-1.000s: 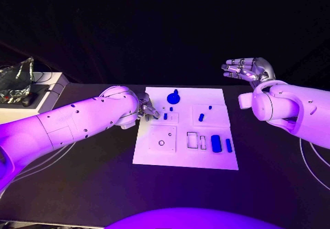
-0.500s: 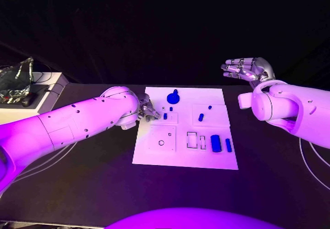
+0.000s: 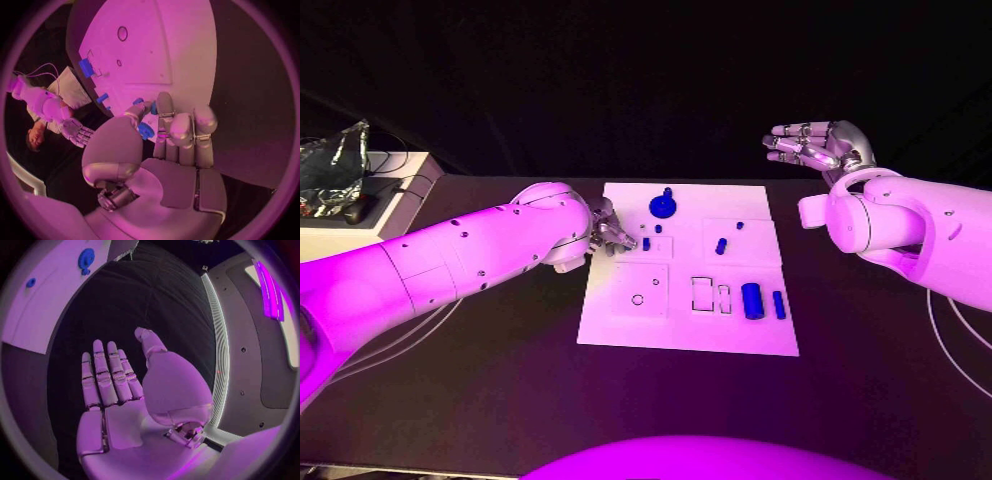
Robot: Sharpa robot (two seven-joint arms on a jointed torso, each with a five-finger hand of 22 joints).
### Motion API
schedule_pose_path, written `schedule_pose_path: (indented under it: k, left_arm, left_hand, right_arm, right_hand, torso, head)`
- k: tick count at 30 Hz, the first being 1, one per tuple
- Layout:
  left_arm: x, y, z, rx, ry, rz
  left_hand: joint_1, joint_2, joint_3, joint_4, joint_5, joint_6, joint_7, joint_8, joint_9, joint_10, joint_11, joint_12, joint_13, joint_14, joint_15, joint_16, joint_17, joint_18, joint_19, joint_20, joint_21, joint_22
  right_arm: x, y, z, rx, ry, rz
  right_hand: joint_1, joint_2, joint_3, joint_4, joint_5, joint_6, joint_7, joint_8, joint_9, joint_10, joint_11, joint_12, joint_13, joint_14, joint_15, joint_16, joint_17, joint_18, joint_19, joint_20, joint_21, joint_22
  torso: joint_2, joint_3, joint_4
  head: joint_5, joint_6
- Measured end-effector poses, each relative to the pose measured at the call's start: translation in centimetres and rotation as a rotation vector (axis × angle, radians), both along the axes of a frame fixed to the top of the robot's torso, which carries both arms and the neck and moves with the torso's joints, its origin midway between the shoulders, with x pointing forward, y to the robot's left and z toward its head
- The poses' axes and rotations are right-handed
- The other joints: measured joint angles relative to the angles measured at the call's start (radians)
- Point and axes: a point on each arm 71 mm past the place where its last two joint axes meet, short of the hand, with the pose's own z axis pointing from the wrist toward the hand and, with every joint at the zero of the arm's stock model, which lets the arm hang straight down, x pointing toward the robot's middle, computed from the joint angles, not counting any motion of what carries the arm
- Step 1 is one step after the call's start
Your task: Assemble the parts on the task board
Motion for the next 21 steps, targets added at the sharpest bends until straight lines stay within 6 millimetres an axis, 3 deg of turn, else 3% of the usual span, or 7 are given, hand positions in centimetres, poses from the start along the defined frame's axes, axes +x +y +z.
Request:
schedule_pose_path:
  k: [8,13,21]
  left_arm:
    - [0.1,0.3,-0.07,0.003,0.001,0.009]
    - [0.11,0.48,-0.09,0.006,0.001,0.013]
    - [0.08,0.63,-0.09,0.007,0.001,0.017]
  left_hand:
    - [0.03,0.004,-0.128,0.047,0.0,0.003,0.004,-0.005,-0.004,0.0,0.0,0.004,0.001,0.0,0.0,0.0,0.002,0.0,0.0,0.0,0.0,0.0]
    - [0.059,0.013,-0.244,0.081,0.0,0.007,0.007,-0.004,-0.006,0.0,0.0,0.004,0.001,0.0,0.0,0.0,0.003,0.0,0.0,0.0,0.0,0.0]
    - [0.08,0.033,-0.36,0.122,0.0,0.008,0.006,-0.004,-0.006,0.0,0.0,0.004,0.001,0.0,0.0,0.003,0.006,0.0,0.0,0.0,0.0,0.0]
  right_arm:
    - [0.0,-0.03,-0.01,-0.001,0.001,0.001]
    - [-0.01,-0.06,-0.01,-0.001,0.002,0.002]
    - [-0.01,-0.09,-0.04,-0.002,0.003,0.002]
  right_hand:
    - [0.0,0.0,0.0,0.0,0.0,0.0,0.0,0.0,0.0,0.0,0.0,0.0,0.0,-0.004,-0.004,0.0,0.0,0.0,-0.01,0.003,0.0,0.0]
    - [0.0,0.0,0.0,0.0,0.0,0.0,0.0,0.0,0.0,0.0,0.0,0.0,0.0,-0.004,-0.004,0.0,0.0,0.0,-0.01,0.003,0.0,0.0]
    - [0.0,0.0,0.0,0.0,0.0,0.0,0.0,0.0,0.0,0.0,0.0,0.0,0.0,-0.004,-0.004,0.0,0.0,0.0,-0.01,0.003,0.0,0.0]
  torso:
    - [0.0,0.0004,0.0]
    - [0.0,0.0004,0.0]
    - [0.0,0.0,0.0]
  head:
    - [0.0,0.0]
    - [0.0,0.001]
    - [-0.001,0.002]
